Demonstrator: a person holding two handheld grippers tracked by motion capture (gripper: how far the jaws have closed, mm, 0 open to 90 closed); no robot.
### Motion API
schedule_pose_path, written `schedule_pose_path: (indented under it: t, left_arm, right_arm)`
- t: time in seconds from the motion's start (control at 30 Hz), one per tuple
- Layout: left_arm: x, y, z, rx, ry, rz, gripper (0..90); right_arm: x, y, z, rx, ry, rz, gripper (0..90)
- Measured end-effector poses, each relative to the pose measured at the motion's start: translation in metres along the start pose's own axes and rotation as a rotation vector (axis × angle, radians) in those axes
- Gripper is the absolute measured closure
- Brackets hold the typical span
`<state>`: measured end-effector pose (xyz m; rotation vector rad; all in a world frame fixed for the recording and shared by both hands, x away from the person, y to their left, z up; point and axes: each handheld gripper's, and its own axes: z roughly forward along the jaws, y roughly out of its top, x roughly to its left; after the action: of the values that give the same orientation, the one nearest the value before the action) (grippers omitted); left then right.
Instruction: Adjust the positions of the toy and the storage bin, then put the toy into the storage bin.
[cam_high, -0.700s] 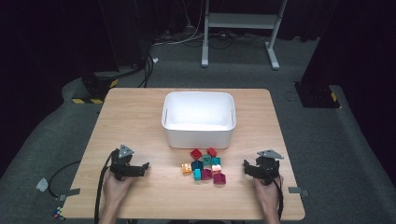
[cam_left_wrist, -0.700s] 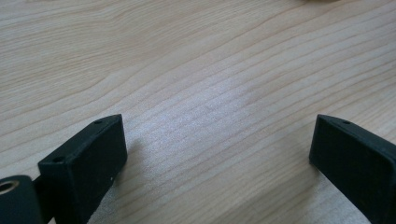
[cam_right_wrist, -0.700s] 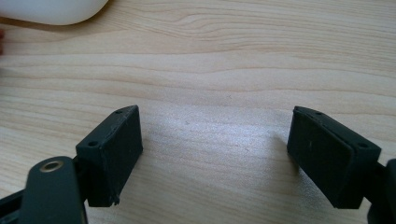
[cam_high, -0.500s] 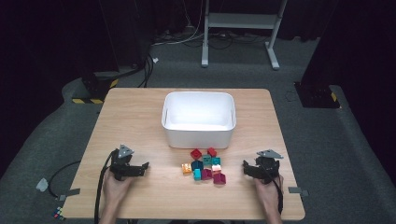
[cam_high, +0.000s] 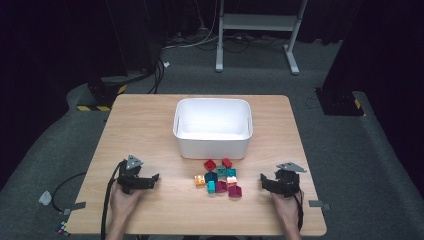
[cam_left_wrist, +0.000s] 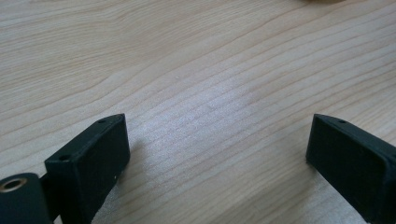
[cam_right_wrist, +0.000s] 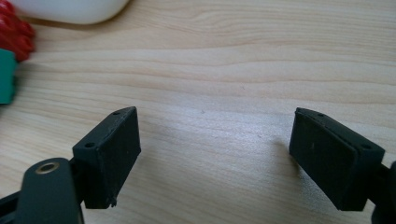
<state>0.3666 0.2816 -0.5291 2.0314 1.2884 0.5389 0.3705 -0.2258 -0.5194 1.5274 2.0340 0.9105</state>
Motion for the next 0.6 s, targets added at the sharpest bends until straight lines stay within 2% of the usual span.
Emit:
schedule_pose_path:
  t: [0.1, 0.27, 0.33, 0.6]
  left_arm:
    - [0.000, 0.000, 0.000, -0.003, 0.003, -0.003, 7.0]
    - [0.000, 0.000, 0.000, -0.003, 0.003, -0.004, 7.0]
    - [0.000, 0.000, 0.000, -0.003, 0.003, -0.004, 7.0]
    - [0.000, 0.000, 0.000, -0.008, 0.006, -0.010, 7.7]
  right_arm:
    - [0.003, -0.003, -0.006, -0.032, 0.018, -0.008, 15.3]
    - [0.008, -0.004, -0.011, -0.054, 0.037, -0.027, 15.1]
    - [0.009, -0.005, -0.014, -0.065, 0.048, -0.019, 15.2]
    - [0.017, -0.007, -0.018, -0.064, 0.141, -0.033, 21.7]
